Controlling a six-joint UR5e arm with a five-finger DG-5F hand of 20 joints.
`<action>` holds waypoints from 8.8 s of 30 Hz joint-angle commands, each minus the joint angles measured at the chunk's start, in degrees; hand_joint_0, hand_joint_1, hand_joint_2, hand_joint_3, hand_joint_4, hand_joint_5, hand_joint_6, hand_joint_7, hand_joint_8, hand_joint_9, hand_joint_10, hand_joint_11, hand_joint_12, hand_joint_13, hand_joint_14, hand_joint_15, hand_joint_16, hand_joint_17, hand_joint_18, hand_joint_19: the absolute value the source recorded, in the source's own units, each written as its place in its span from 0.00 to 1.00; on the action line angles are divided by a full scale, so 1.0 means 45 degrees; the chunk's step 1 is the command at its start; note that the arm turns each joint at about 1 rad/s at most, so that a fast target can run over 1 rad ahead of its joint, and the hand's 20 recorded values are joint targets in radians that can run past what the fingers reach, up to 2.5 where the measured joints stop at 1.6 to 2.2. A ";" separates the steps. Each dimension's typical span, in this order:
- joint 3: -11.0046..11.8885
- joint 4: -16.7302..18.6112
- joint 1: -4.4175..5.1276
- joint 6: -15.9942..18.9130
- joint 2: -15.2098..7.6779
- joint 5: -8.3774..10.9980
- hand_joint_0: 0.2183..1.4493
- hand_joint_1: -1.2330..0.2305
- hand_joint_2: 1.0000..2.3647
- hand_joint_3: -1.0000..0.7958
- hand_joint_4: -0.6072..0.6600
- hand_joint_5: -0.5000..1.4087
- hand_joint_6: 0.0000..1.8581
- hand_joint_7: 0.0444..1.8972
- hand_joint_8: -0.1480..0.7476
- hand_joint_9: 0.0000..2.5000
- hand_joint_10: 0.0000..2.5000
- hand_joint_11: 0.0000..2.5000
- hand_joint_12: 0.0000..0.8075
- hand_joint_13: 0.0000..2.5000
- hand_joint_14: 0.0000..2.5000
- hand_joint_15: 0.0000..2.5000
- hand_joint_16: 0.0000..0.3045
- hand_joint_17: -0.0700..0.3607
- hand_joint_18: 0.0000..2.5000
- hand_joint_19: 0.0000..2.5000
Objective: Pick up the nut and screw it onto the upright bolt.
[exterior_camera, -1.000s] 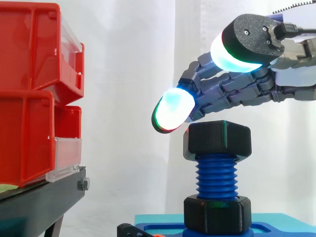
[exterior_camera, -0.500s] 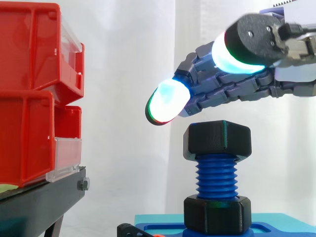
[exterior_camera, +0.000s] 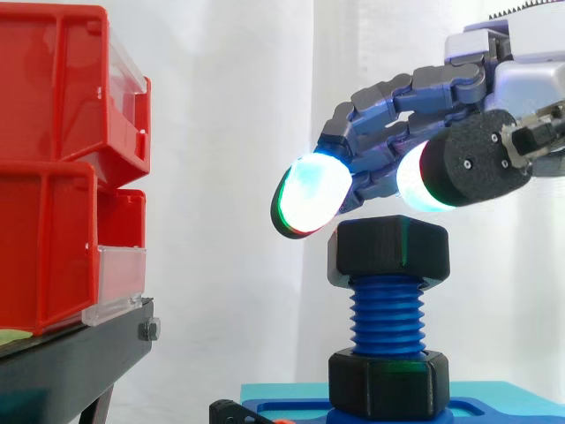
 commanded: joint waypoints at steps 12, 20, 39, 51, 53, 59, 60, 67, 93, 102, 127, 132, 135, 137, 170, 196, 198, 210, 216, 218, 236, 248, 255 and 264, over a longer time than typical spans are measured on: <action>-0.0014 -0.0220 -0.0047 0.0000 0.0000 -0.0065 0.27 0.28 0.00 0.28 0.62 0.14 0.27 0.53 0.39 0.00 0.00 0.00 0.38 0.00 0.00 0.00 0.13 0.37 0.00 0.00; -0.0014 -0.0220 -0.0086 0.0019 0.0019 -0.0065 0.26 0.28 0.00 0.28 0.62 0.13 0.27 0.55 0.40 0.00 0.00 0.00 0.38 0.00 0.00 0.00 0.13 0.38 0.00 0.00; 0.0006 -0.0279 -0.0242 0.0000 0.0000 -0.0222 0.19 0.31 0.00 0.28 0.61 0.12 0.27 0.44 0.41 0.00 0.00 0.00 0.43 0.00 0.00 0.00 0.16 0.41 0.00 0.00; 0.0006 -0.0318 -0.0242 0.0000 0.0000 -0.0222 0.19 0.31 0.00 0.28 0.60 0.12 0.27 0.42 0.41 0.00 0.00 0.00 0.43 0.00 0.00 0.00 0.16 0.42 0.00 0.00; -0.0014 -0.0318 -0.0242 0.0000 0.0000 -0.0222 0.19 0.31 0.00 0.28 0.60 0.12 0.27 0.42 0.41 0.00 0.00 0.00 0.43 0.00 0.00 0.00 0.16 0.42 0.00 0.00; -0.0014 -0.0318 -0.0242 0.0000 0.0000 -0.0222 0.19 0.31 0.00 0.28 0.60 0.12 0.27 0.42 0.41 0.00 0.00 0.00 0.44 0.00 0.00 0.00 0.16 0.42 0.00 0.00; -0.0014 -0.0318 -0.0242 -0.0020 0.0000 -0.0202 0.19 0.31 0.00 0.28 0.60 0.12 0.27 0.42 0.41 0.00 0.00 0.00 0.44 0.00 0.00 0.00 0.16 0.42 0.00 0.00; -0.0482 -0.0181 -0.0242 -0.0098 0.0000 -0.0222 0.19 0.31 0.00 0.28 0.61 0.12 0.27 0.43 0.41 0.00 0.00 0.00 0.44 0.00 0.00 0.00 0.17 0.43 0.00 0.00; -0.0521 0.0424 -0.0242 -0.0098 0.0000 -0.0222 0.10 0.39 0.00 0.28 0.66 0.13 0.27 0.44 0.47 0.00 0.00 0.00 0.49 0.00 0.00 0.00 0.20 0.47 0.00 0.00; -0.0521 0.0405 -0.0242 -0.0098 0.0000 -0.0202 0.09 0.36 0.00 0.28 0.65 0.13 0.27 0.43 0.47 0.00 0.00 0.00 0.50 0.00 0.00 0.00 0.20 0.48 0.00 0.00; -0.0521 0.0288 -0.0262 -0.0098 0.0000 -0.0222 0.26 0.29 0.00 0.28 0.63 0.13 0.27 0.51 0.39 0.00 0.00 0.00 0.40 0.00 0.00 0.00 0.15 0.40 0.00 0.00; -0.0521 0.0249 -0.0301 -0.0117 0.0000 -0.0222 0.26 0.30 0.00 0.28 0.64 0.14 0.27 0.55 0.41 0.00 0.00 0.00 0.40 0.00 0.00 0.00 0.15 0.39 0.00 0.00; -0.0521 0.0210 -0.0301 -0.0098 0.0000 -0.0222 0.26 0.32 0.00 0.28 0.65 0.15 0.27 0.57 0.41 0.02 0.00 0.00 0.40 0.00 0.00 0.00 0.14 0.39 0.00 0.00; -0.0521 0.0210 -0.0301 -0.0098 0.0000 -0.0202 0.27 0.33 0.00 0.28 0.65 0.15 0.27 0.58 0.42 0.02 0.00 0.00 0.40 0.00 0.00 0.00 0.14 0.39 0.00 0.00; 0.0162 -0.0240 -0.0359 -0.0098 0.0019 -0.0183 0.27 0.38 0.00 0.28 0.66 0.17 0.27 0.62 0.45 0.10 0.00 0.00 0.39 0.05 0.00 0.00 0.13 0.38 0.00 0.00; 0.0455 -0.0572 -0.0184 -0.0801 0.0000 -0.0124 0.27 0.38 0.00 0.28 0.66 0.17 0.27 0.62 0.45 0.10 0.00 0.00 0.39 0.05 0.00 0.00 0.14 0.38 0.00 0.00; 0.0455 -0.0455 -0.0164 -0.0957 0.0000 -0.0105 0.27 0.38 0.00 0.28 0.66 0.17 0.27 0.62 0.45 0.10 0.00 0.00 0.39 0.05 0.00 0.00 0.14 0.38 0.00 0.00; 0.0416 -0.0474 -0.0125 -0.1582 -0.0020 -0.0144 0.27 0.38 0.00 0.28 0.66 0.17 0.27 0.62 0.45 0.10 0.00 0.00 0.39 0.05 0.00 0.00 0.14 0.38 0.00 0.00; 0.0201 -0.0474 -0.0086 -0.1660 0.0000 -0.0163 0.27 0.38 0.00 0.28 0.67 0.17 0.27 0.62 0.45 0.10 0.00 0.00 0.39 0.05 0.00 0.00 0.14 0.38 0.00 0.00; 0.0201 -0.0494 -0.0086 -0.1758 0.0000 -0.0163 0.27 0.38 0.00 0.28 0.66 0.17 0.27 0.62 0.45 0.10 0.00 0.00 0.39 0.05 0.00 0.00 0.14 0.38 0.00 0.00; 0.0201 -0.0513 -0.0086 -0.1914 0.0000 -0.0183 0.27 0.38 0.00 0.28 0.66 0.18 0.27 0.62 0.45 0.10 0.00 0.00 0.39 0.05 0.00 0.00 0.14 0.38 0.00 0.00; 0.0182 -0.0376 -0.0086 -0.2520 0.0000 -0.0183 0.27 0.38 0.00 0.28 0.66 0.18 0.27 0.62 0.45 0.10 0.00 0.00 0.39 0.05 0.00 0.00 0.14 0.38 0.00 0.00; 0.0182 -0.0357 -0.0066 -0.2735 -0.0020 -0.0163 0.27 0.38 0.00 0.28 0.66 0.18 0.27 0.62 0.45 0.10 0.00 0.00 0.39 0.05 0.00 0.00 0.14 0.38 0.00 0.00; 0.0182 -0.0259 0.0051 -0.2735 -0.0020 -0.0163 0.27 0.38 0.00 0.28 0.67 0.18 0.27 0.62 0.45 0.10 0.00 0.00 0.39 0.05 0.00 0.00 0.14 0.38 0.00 0.00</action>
